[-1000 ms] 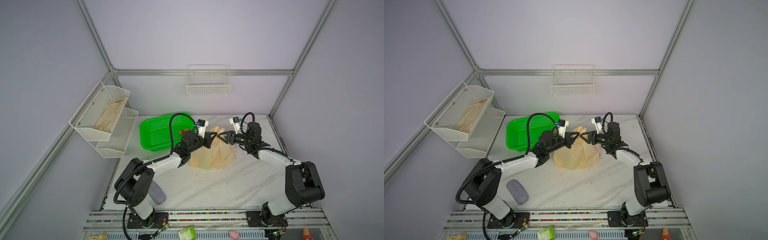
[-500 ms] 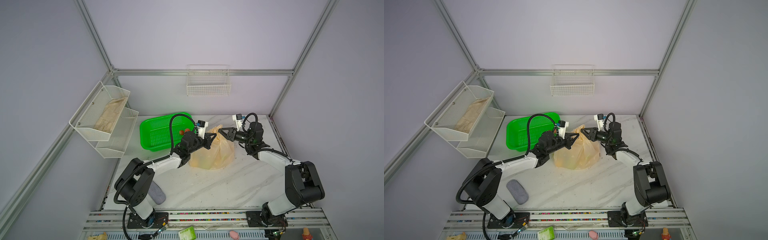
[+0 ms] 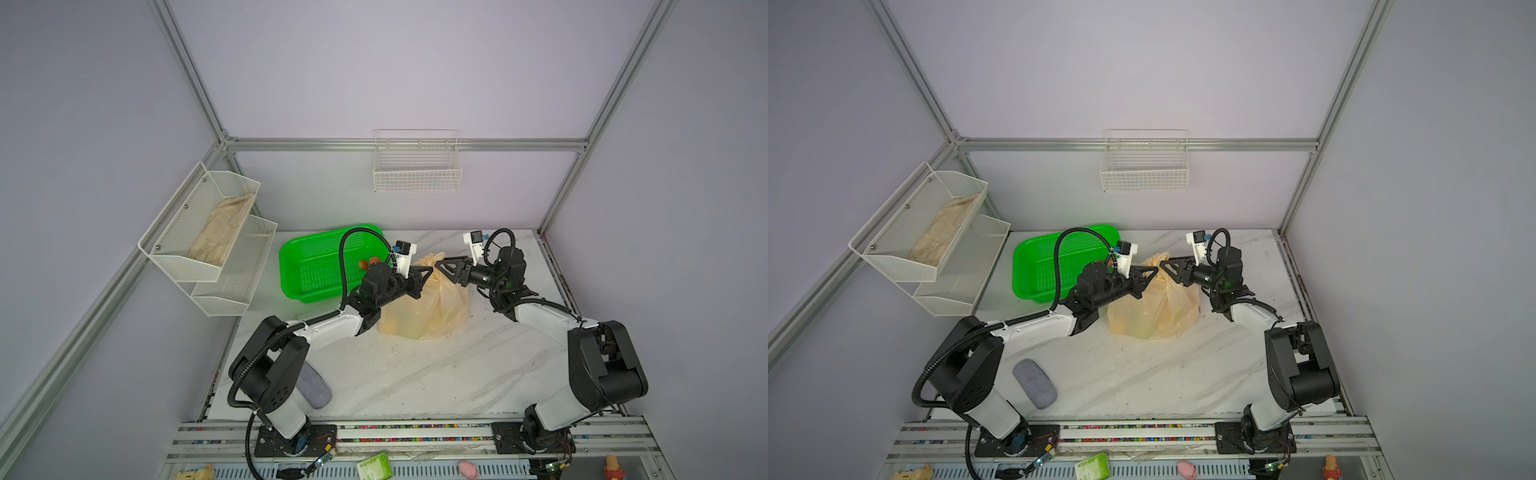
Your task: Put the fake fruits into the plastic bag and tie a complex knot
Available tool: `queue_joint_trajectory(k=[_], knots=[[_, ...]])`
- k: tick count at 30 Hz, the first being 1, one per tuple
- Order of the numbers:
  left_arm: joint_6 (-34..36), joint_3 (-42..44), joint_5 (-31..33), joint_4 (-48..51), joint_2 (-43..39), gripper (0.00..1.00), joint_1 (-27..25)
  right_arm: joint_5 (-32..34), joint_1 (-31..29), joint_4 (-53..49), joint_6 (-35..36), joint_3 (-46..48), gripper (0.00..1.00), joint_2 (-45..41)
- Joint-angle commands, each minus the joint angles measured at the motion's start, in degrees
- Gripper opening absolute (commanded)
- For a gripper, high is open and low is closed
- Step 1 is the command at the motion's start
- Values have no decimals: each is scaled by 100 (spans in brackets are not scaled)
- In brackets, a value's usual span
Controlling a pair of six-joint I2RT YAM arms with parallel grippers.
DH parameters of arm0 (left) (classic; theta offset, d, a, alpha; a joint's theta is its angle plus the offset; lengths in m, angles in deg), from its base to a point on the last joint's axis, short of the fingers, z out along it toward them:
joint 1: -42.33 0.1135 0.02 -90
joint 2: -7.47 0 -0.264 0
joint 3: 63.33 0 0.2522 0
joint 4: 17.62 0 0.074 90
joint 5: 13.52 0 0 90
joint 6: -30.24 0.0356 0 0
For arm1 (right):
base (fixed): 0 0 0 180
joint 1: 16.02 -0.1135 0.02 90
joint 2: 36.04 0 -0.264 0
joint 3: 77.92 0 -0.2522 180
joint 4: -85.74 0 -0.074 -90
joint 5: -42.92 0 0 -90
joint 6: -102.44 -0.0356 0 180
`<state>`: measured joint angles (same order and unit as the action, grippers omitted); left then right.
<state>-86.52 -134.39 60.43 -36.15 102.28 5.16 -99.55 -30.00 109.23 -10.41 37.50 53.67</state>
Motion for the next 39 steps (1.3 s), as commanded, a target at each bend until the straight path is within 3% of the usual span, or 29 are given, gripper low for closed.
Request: queue_joint_trajectory(k=[1,13,32,39], knots=[[171,136,19,-210,-39,0,-10,-150,3,6,521,115,49,-6],[259,131,-25,-169,-5,0,-15,-3,-34,1056,-618,145,51,162],[425,114,-131,-128,12,0,-10,1013,-401,574,-970,-196,56,340],[514,114,-161,-88,29,0,-10,969,-490,307,-905,-339,57,474]])
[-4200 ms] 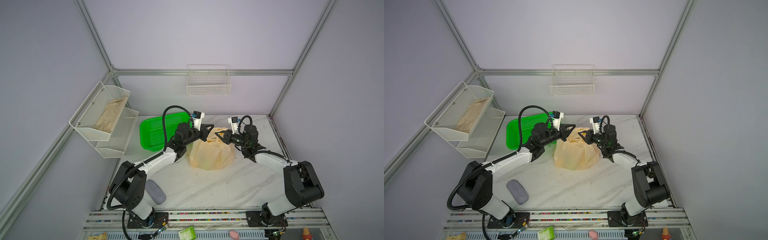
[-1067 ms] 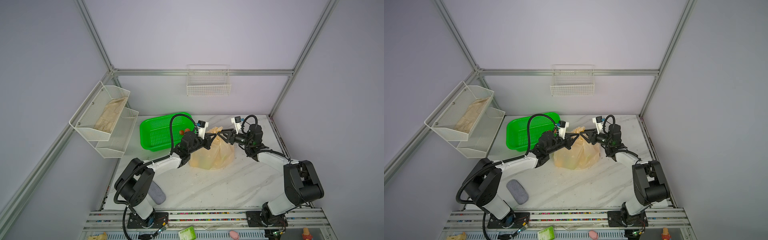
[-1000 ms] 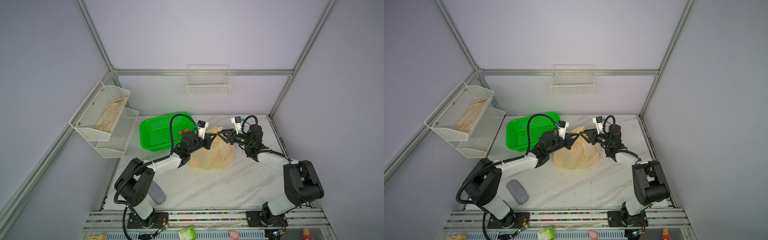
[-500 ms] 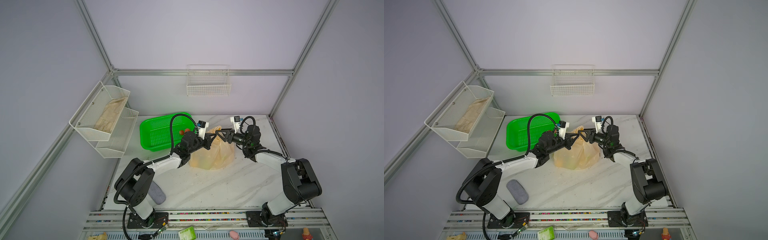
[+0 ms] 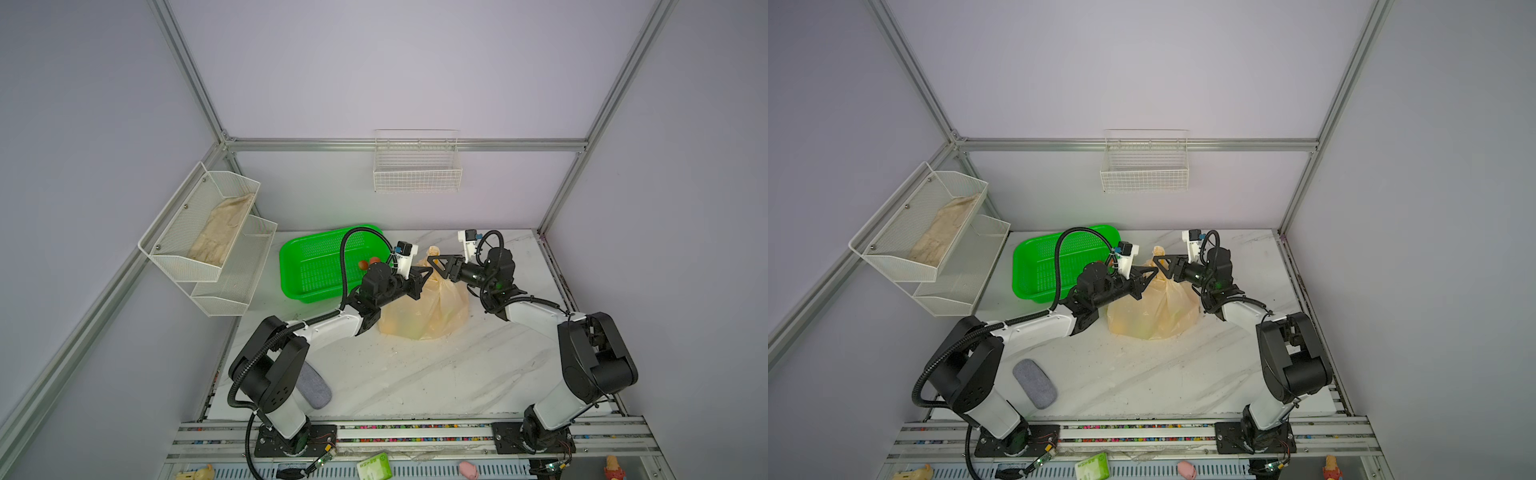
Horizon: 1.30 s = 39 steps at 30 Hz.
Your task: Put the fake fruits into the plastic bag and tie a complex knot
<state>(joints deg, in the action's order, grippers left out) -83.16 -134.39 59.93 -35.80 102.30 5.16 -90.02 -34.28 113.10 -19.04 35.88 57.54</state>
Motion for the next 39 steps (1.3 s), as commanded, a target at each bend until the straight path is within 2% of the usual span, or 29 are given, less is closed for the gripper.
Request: queue_joint_trajectory(k=[1,7,10,14,20,25,27,31,39], knots=[[191,114,-104,-119,27,0,-10,-19,-87,-88,-44,-191,57,111],[274,122,-79,-41,17,0,-10,-93,-168,-142,-33,-274,58,203],[308,131,-43,-1,10,0,-5,-182,-175,-166,-15,-349,53,286],[394,164,82,96,-34,0,-14,-305,-170,-125,-25,-398,29,344],[738,196,424,352,-131,2,-14,-319,-171,-154,122,-450,0,234],[1264,192,703,694,-281,14,-1,-216,-165,-149,406,-450,0,-24],[1431,240,647,755,-408,22,26,-208,-167,-154,596,-450,0,-119],[1429,328,216,764,-745,42,142,-288,-152,-184,1024,-484,0,-164],[1169,319,-864,835,-1327,58,679,-644,-85,-236,1782,-538,0,-226]])
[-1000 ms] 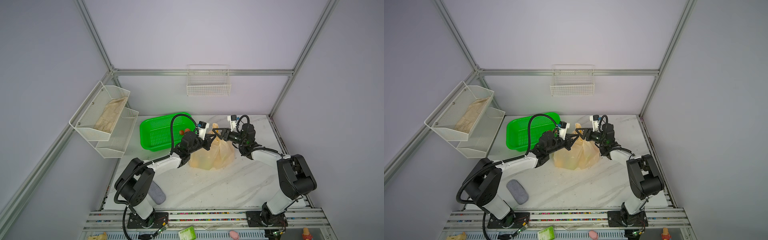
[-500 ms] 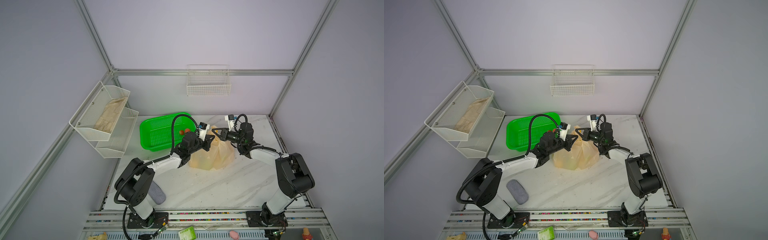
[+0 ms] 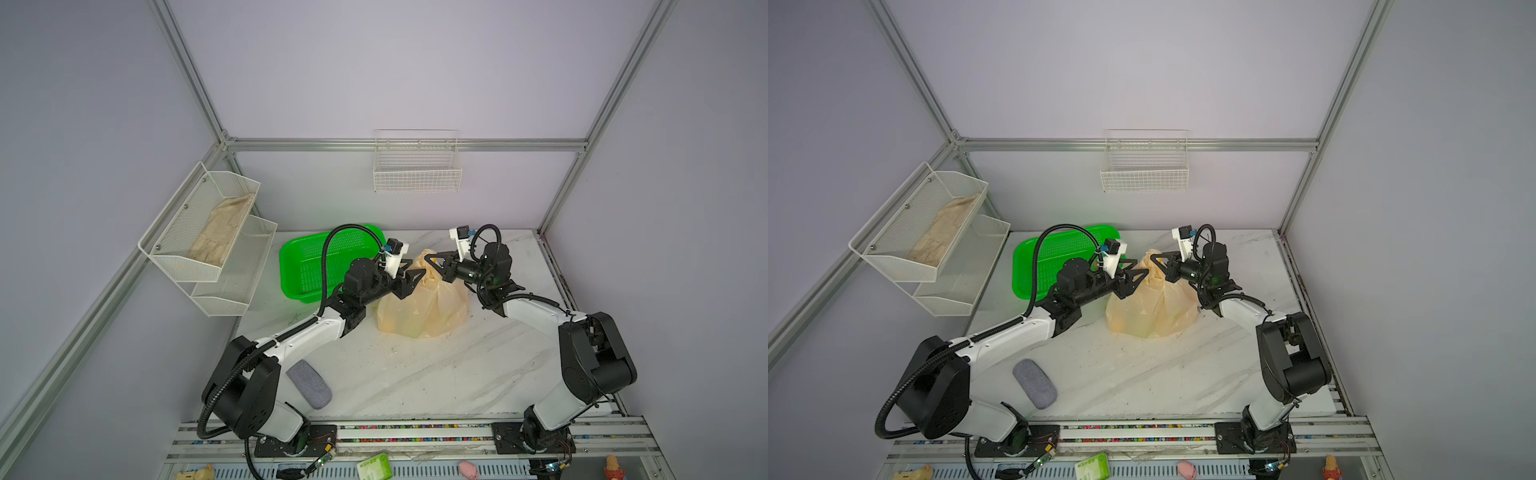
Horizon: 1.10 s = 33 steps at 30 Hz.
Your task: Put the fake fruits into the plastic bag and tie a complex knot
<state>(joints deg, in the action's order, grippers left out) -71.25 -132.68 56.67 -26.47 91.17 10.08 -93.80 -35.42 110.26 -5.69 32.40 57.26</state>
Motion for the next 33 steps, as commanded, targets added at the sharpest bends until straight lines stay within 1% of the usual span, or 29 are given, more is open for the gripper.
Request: queue_joint_trajectory(k=[1,4,6,8,11,17,20,26,28,33], knots=[[41,99,-620,-23,-422,61,309,-320,24,64,497,-199,0,-198],[295,-243,-1118,394,-411,67,647,-536,25,128,558,-222,0,-200],[704,-552,-1462,836,-323,72,775,-650,30,184,579,-217,0,-231],[1288,-973,-1653,1412,-7,76,824,-775,25,194,613,-217,0,-245],[1812,-1590,-1966,2138,374,81,878,-920,25,227,619,-226,0,-268],[2144,-2547,-2675,2948,1034,82,957,-986,24,251,644,-190,0,-335],[2223,-2896,-2987,3237,1323,83,957,-1015,26,216,630,-225,0,-298],[2438,-3352,-3315,3550,1781,84,957,-1039,27,327,512,-247,0,-286],[2441,-3459,-3407,3564,1910,82,955,-1075,31,459,398,-252,0,-266],[2489,-3624,-3540,3615,2101,76,957,-1135,29,684,154,-268,0,-231]])
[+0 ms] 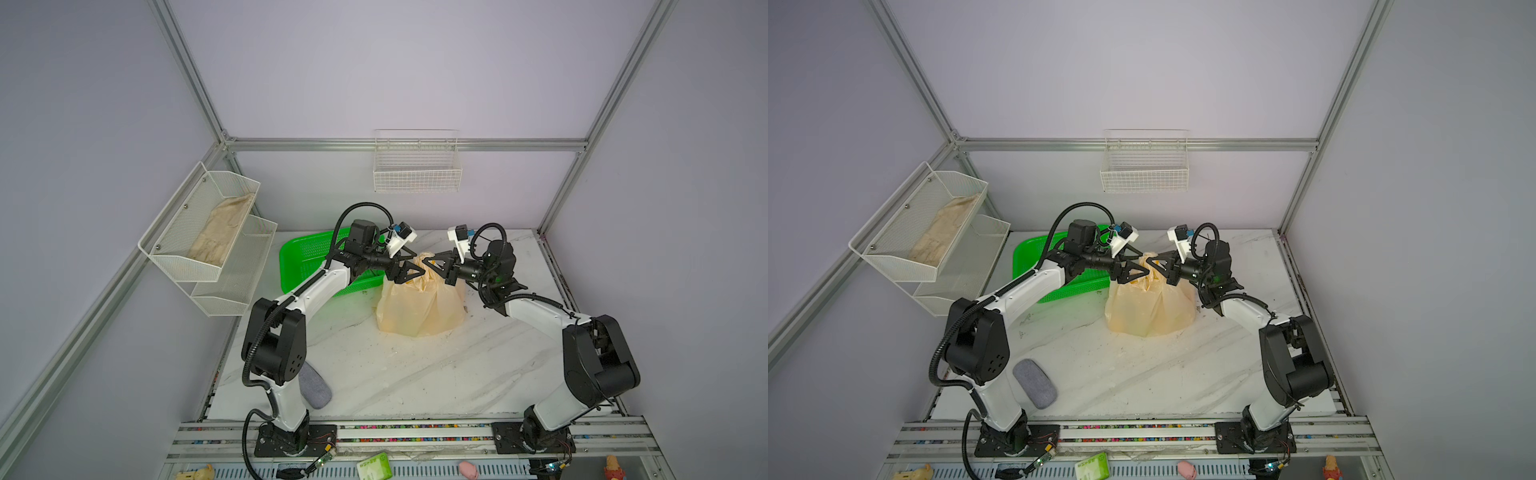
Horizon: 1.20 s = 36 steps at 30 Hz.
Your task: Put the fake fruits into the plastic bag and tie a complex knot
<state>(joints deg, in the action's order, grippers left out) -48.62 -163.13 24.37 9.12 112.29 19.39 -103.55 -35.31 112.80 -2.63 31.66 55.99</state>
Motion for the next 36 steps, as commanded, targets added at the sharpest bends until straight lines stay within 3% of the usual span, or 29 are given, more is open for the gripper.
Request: queue_joint_trajectory(k=[1,19,24,28,33,36], knots=[[240,-597,-342,56,24,74,26,-161,14,447,-192,-197,0,-99],[200,-927,-434,45,403,37,-82,-290,-32,702,-591,-393,0,164],[183,-924,-424,8,367,17,-140,-232,-32,444,-415,-413,0,174],[122,-679,8,-169,122,0,-141,124,-25,-230,-25,-490,0,57],[38,-172,515,-753,-327,0,-149,771,-25,-1495,895,-670,0,-84],[-39,120,593,-1156,-494,0,-167,696,-28,-1685,1114,-702,17,-138]])
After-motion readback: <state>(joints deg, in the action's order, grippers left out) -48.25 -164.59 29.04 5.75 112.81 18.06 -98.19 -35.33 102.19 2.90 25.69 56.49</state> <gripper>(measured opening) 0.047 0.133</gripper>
